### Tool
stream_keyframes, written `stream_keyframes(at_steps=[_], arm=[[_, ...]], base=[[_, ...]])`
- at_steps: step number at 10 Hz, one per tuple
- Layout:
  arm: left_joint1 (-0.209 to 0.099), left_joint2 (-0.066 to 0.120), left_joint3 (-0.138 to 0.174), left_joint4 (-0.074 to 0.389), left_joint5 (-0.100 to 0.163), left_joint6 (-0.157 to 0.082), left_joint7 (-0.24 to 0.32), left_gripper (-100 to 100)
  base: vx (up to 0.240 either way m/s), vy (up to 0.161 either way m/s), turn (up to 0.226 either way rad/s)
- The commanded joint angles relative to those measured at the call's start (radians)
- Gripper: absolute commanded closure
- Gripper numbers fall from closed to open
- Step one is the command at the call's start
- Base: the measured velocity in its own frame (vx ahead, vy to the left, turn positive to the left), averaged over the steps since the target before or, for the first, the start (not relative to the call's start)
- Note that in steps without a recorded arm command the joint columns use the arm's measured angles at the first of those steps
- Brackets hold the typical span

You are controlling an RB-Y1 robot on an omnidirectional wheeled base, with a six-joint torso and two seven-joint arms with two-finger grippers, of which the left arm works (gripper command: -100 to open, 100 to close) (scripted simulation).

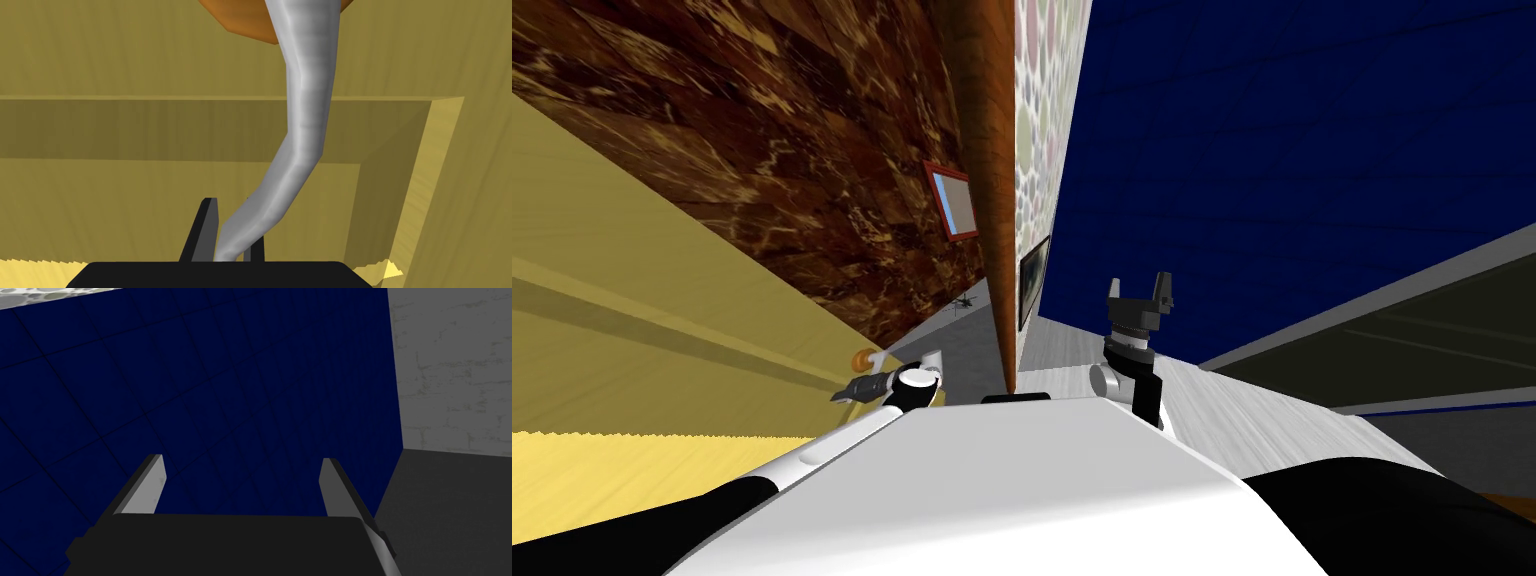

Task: Push the door open

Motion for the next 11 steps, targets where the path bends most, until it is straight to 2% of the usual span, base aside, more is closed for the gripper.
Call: stream_keyframes(at_steps=[1, 7, 8, 9, 11], arm=[[-0.004, 0.002, 0.011, -0.018, 0.006, -0.017, -0.004, 100], [-0.017, -0.002, 0.058, -0.016, 0.034, -0.073, -0.009, 100], [-0.021, -0.004, 0.074, -0.015, 0.043, -0.093, -0.011, 100], [-0.023, -0.006, 0.082, -0.014, 0.048, -0.103, -0.011, 100], [-0.031, -0.013, 0.113, -0.013, 0.067, -0.142, -0.015, 100]], base=[[-0.002, 0.098, -0.054], [-0.001, 0.107, -0.050], [-0.003, 0.172, -0.096], [0.007, 0.151, -0.080], [-0.024, 0.164, -0.128]])
